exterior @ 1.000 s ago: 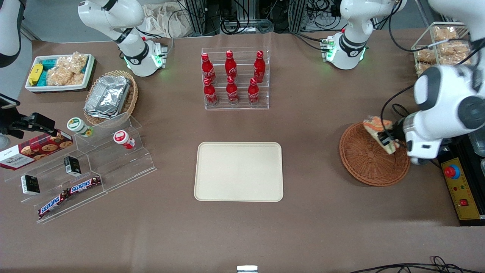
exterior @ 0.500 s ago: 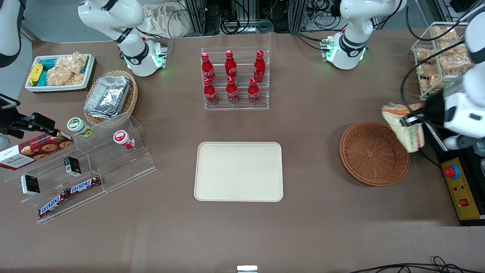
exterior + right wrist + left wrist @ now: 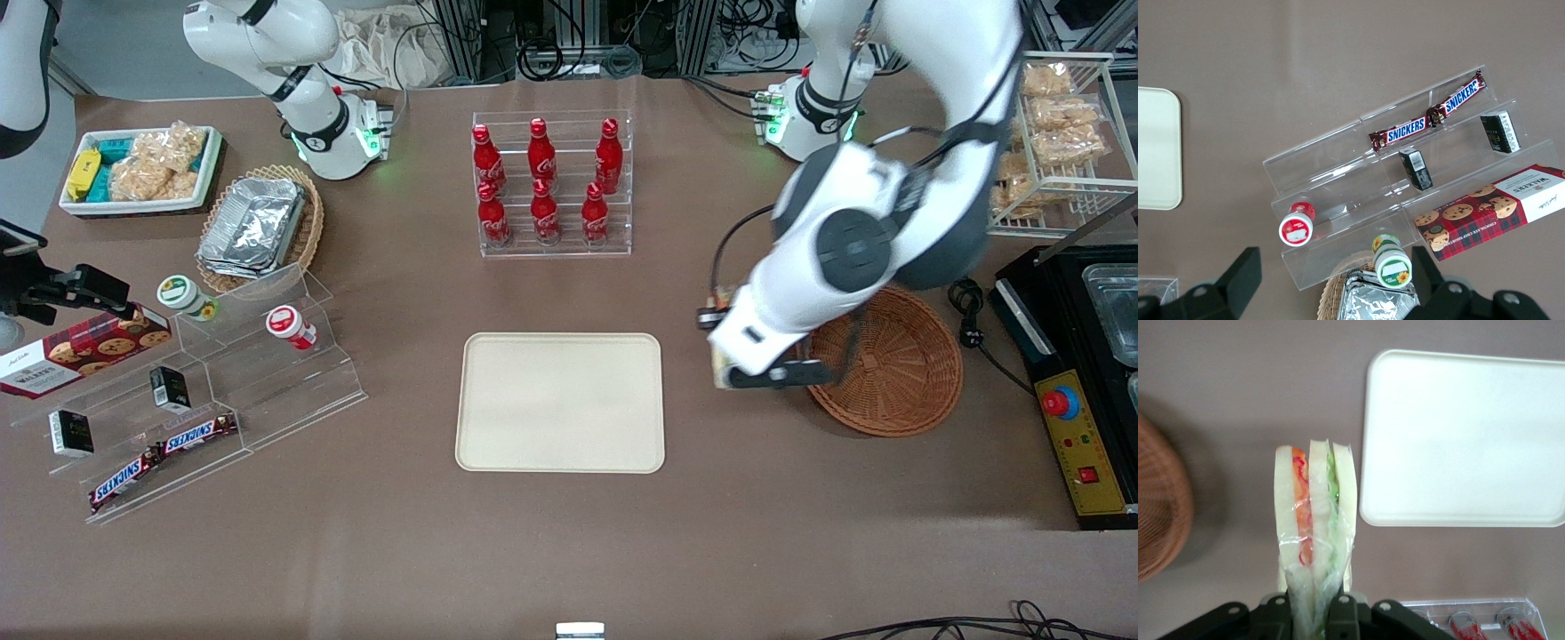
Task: Place sandwich from basket to tray
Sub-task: 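Carry the held sandwich over the cream tray, then lower the sandwich onto the tray and open the left gripper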
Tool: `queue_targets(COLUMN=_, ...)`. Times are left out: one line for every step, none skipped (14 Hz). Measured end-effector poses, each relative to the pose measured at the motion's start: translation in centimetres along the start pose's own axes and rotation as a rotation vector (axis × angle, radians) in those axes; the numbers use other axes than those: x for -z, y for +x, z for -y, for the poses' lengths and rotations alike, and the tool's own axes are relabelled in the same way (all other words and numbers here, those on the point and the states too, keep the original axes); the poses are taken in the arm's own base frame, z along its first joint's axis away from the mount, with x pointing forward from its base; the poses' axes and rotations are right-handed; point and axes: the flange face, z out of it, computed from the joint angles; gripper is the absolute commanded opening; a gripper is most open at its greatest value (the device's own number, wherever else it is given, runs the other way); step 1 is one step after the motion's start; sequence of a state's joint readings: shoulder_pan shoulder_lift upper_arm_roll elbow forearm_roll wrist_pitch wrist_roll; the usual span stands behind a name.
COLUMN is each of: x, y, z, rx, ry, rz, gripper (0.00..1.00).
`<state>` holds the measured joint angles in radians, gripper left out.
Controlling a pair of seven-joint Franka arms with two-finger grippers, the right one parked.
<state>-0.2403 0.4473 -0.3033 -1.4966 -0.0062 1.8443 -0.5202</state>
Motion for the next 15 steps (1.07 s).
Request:
queue_targets(x=-2.8, y=0.4, z=-1.7, rx=-0.024, ry=-0.006, rz=-0.005, gripper=0.0)
queue_targets(x=-5.4, y=0.7, z=-3.1, rx=-0.044, ry=-0.01, rz=-0.009, gripper=0.0)
queue_targets(x=-7.9, y=0.9, z=-4.1, rx=-0.061, ry=-0.011, rz=-0.009, gripper=0.0)
queue_targets(x=-10.1, y=1.1, z=-5.0, rx=-0.075, ry=-0.014, rz=-0.013, gripper=0.0)
queue_targets(x=-11.9, y=1.3, z=-5.7, rx=-0.084, ry=-0.024, rz=-0.025, gripper=0.0)
queue_targets(x=-13.5, y=1.6, z=-6.2, rx=-0.087, ry=-0.036, rz=-0.037, gripper=0.0)
queue_targets(x=-14.8, y=1.8, z=-6.4, rx=-0.086, ry=-0.043, rz=-0.044, gripper=0.0)
queue_targets(x=-15.9, y=2.1, z=-6.4, rx=-0.084, ry=-0.047, rz=-0.053, gripper=0.03)
queue_targets(x=-16.8, y=2.5, z=-6.4, rx=-0.082, ry=-0.053, rz=-0.064, gripper=0.07)
queue_targets(x=-17.3, y=2.9, z=-6.2, rx=-0.075, ry=-0.062, rz=-0.078, gripper=0.25)
queue_targets(x=-17.7, y=3.3, z=-6.0, rx=-0.058, ry=-0.07, rz=-0.095, gripper=0.55)
queue_targets(x=-17.8, y=3.7, z=-5.8, rx=-0.025, ry=-0.078, rz=-0.107, gripper=1.0)
queue_targets(x=-17.8, y=3.9, z=-5.8, rx=0.018, ry=-0.086, rz=-0.115, gripper=0.99)
queue_targets(x=-17.7, y=4.0, z=-5.8, rx=0.057, ry=-0.091, rz=-0.12, gripper=0.99)
queue_targets(x=-17.4, y=4.1, z=-5.9, rx=0.082, ry=-0.096, rz=-0.124, gripper=0.99)
